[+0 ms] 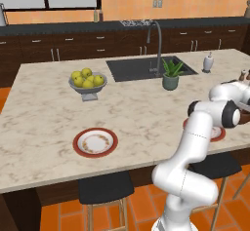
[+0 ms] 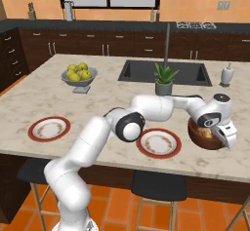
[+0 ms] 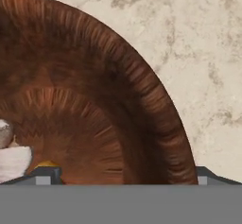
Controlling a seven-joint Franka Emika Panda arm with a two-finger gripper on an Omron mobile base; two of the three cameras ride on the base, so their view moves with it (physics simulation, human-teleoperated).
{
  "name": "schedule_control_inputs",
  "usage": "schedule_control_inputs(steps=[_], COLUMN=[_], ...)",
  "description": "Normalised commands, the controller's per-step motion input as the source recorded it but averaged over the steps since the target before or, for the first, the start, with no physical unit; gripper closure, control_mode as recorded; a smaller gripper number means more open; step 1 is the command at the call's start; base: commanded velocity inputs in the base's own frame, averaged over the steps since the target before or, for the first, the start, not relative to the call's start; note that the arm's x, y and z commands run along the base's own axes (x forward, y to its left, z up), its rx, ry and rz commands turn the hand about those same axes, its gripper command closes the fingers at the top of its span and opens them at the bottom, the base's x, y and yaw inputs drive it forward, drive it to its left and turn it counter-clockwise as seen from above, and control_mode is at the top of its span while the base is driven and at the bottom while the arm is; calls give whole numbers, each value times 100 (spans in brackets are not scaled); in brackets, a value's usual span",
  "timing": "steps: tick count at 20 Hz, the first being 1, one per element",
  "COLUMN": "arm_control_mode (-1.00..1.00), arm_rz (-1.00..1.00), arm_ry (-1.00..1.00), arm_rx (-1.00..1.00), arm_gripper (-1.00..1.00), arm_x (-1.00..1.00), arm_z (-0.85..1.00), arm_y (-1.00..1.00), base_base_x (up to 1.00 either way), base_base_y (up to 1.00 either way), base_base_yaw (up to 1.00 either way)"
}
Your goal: Pick the chicken drumstick and garlic from their plates and place them in the bowl. Then put the bowl in the fridge.
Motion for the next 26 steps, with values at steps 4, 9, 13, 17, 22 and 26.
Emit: schedule_control_inputs(steps=[4, 9, 13, 17, 22, 26], arm_control_mode=[-100, -100, -100, -100, -100, -100], arm_rz=[0, 0, 0, 0, 0, 0], arm_ry=[5, 0, -4, -14, -11, -8], arm_rx=[12, 8, 1, 0, 0, -2], arm_gripper=[-100, 100, 100, 100, 100, 100], arm_x=[10, 5, 1, 1, -20, -100], arm_z=[-23, -24, -39, -46, 13, 96], arm_y=[0, 20, 46, 61, 29, 4], base_base_x=[0, 0, 0, 0, 0, 0], base_base_y=[0, 0, 0, 0, 0, 0], base_base_yaw=[0, 0, 0, 0, 0, 0])
